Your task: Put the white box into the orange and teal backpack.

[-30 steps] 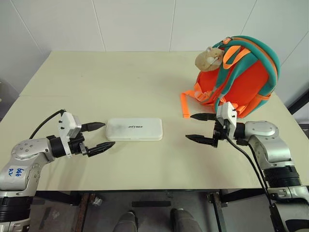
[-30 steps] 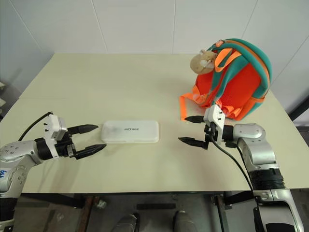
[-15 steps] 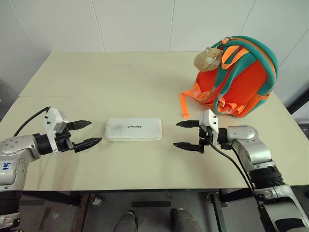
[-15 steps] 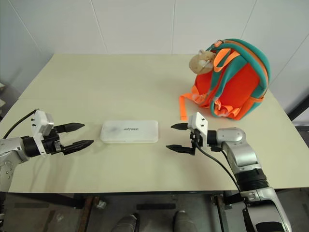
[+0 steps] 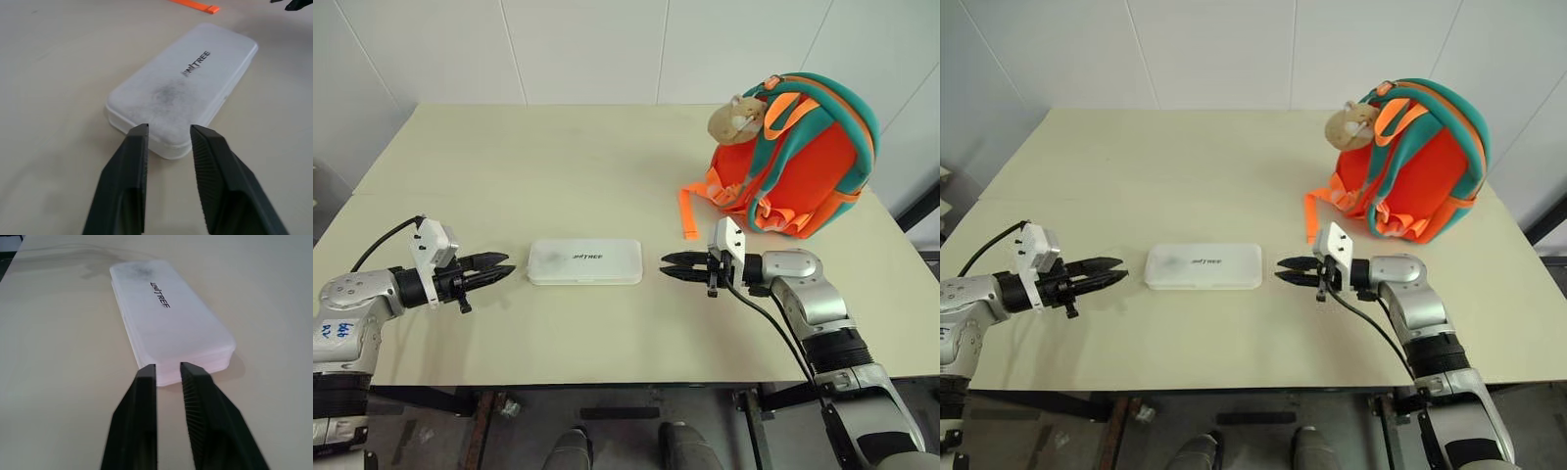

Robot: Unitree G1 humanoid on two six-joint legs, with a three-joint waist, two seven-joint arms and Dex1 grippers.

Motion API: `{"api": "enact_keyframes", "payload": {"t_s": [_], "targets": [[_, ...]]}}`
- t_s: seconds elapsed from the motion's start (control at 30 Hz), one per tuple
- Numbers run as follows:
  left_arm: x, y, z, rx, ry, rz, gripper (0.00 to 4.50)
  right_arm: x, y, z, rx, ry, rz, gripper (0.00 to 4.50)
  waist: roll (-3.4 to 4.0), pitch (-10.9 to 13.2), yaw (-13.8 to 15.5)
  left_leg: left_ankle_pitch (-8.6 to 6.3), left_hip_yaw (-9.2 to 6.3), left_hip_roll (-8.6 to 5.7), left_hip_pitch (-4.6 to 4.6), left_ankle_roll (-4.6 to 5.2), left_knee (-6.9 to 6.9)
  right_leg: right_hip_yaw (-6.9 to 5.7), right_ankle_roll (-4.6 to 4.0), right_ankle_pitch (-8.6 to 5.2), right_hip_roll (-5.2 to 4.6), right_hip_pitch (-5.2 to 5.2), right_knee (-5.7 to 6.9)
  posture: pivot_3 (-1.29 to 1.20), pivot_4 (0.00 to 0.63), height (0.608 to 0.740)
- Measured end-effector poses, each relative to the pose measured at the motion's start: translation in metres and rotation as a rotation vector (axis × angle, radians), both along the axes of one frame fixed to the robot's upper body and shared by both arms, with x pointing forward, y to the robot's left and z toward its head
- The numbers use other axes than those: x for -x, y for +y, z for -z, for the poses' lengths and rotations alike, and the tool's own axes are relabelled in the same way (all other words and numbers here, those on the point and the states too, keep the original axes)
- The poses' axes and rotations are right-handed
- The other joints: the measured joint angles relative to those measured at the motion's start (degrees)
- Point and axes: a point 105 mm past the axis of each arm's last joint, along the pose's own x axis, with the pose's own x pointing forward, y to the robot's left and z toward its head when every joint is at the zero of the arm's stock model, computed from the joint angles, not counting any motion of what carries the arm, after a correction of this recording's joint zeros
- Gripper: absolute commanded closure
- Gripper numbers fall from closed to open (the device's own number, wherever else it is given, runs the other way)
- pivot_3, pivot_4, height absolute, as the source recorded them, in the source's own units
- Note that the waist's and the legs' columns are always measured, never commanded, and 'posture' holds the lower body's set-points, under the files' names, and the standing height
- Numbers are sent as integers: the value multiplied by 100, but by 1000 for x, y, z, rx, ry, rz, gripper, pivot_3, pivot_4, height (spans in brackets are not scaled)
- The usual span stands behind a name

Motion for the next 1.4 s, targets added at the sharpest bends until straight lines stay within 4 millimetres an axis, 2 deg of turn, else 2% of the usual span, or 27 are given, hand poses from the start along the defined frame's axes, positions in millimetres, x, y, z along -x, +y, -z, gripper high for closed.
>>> {"api": "enact_keyframes", "payload": {"t_s": [0.17,0.4,0.63,0.77,0.97,1.07,1.13,1.23,1.4], "targets": [[-25,2,17,-38,15,-101,4218,-23,8,13,-6,19,46,4500,0,0,-26,6,-1,-1,7,-3,-1,0,0,0,1,-1,14,0,150,740],[-34,-10,48,-92,72,-115,4218,-31,33,34,-15,62,37,4500,0,0,-90,10,-1,-1,0,-10,-2,1,1,0,1,-12,23,0,150,740],[-37,-11,45,-69,58,-130,4218,-31,38,37,-7,69,26,4500,0,0,-125,17,-6,-2,2,-19,-1,1,1,0,1,-14,35,0,150,740],[-36,-21,41,-56,40,-88,4218,-25,44,31,-7,38,-31,4500,0,0,-137,18,-7,-1,1,-20,-2,1,1,0,1,-16,35,0,150,740],[-32,-24,40,-51,40,-69,4218,-15,39,32,0,40,-57,4500,0,0,-133,18,-7,-1,2,-20,-2,1,1,0,1,-17,38,0,150,740],[-26,-17,46,-68,60,-87,4218,-14,37,32,4,46,-52,4500,0,0,-143,19,-7,-1,3,-21,-2,2,1,0,2,-17,41,0,150,740],[-20,-2,52,-90,90,-138,4218,-15,34,33,8,49,-44,4500,-1,0,-165,19,-7,0,4,-21,-5,3,0,0,2,-19,41,0,150,740],[-14,18,49,-124,102,-209,4218,-15,33,33,8,52,-40,4500,0,0,-148,20,-8,0,5,-21,-4,3,-1,-1,2,-19,42,0,150,740],[-14,26,48,-137,108,-267,4218,-14,37,34,2,54,-46,4500,-1,0,-120,21,-8,-1,5,-22,-4,2,0,-1,2,-19,42,0,150,740]]}}
